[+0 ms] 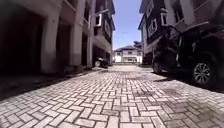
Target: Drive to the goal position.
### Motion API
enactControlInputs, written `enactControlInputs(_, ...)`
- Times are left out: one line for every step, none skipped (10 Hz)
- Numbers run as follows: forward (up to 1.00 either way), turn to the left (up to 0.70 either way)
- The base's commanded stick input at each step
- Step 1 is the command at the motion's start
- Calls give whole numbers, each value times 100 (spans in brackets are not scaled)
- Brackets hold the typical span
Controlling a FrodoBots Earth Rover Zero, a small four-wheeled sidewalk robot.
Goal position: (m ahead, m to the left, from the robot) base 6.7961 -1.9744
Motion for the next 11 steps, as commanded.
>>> enactControlInputs(50,0)
enactControlInputs(50,0)
enactControlInputs(50,0)
enactControlInputs(50,0)
enactControlInputs(50,0)
enactControlInputs(50,0)
enactControlInputs(50,0)
enactControlInputs(50,0)
enactControlInputs(50,0)
enactControlInputs(50,0)
enactControlInputs(50,0)
